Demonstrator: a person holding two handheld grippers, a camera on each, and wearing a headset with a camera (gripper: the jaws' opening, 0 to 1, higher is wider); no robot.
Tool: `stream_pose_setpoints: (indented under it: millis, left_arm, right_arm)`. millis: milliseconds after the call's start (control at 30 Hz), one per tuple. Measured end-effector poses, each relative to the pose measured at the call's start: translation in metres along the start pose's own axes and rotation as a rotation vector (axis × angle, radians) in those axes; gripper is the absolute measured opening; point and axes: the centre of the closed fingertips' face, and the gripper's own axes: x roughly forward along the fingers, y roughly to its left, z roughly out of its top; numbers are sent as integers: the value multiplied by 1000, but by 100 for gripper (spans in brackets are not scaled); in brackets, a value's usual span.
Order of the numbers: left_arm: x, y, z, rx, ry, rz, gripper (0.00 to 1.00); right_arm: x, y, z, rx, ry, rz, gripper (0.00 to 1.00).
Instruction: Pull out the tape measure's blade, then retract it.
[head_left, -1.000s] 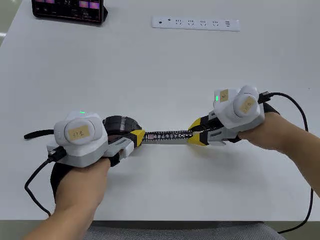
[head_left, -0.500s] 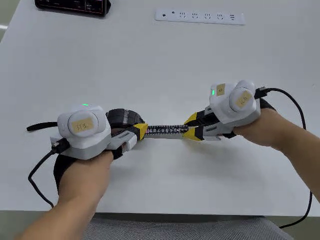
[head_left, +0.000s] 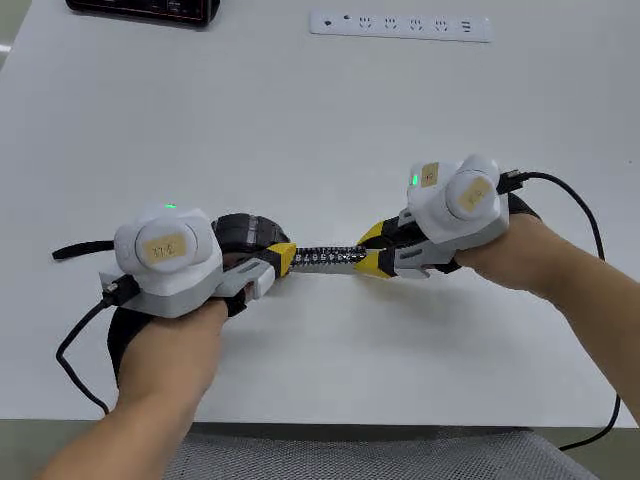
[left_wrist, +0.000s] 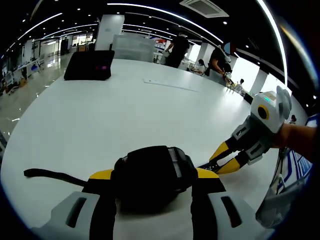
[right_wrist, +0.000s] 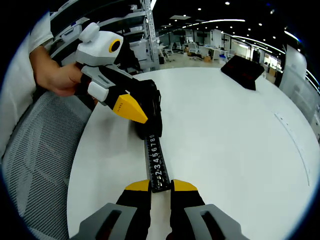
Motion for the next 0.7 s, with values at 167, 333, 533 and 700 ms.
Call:
stream_pose_setpoints:
  millis: [167, 333, 533, 700]
  left_arm:
    - [0, 0, 0, -1, -2, 0, 55]
    - [0, 0, 0, -4, -2, 1, 55]
    - [0, 0, 0, -5, -2, -3, 55]
    - [-1, 0, 0, -9, -2, -4, 55]
  right_arm:
    - [1, -1, 1, 0, 1, 0, 10]
    - [5, 0, 3, 3, -2, -2, 10]
    - [12, 2, 9, 10, -14, 1, 10]
    - [16, 2, 12, 13, -22, 7, 10]
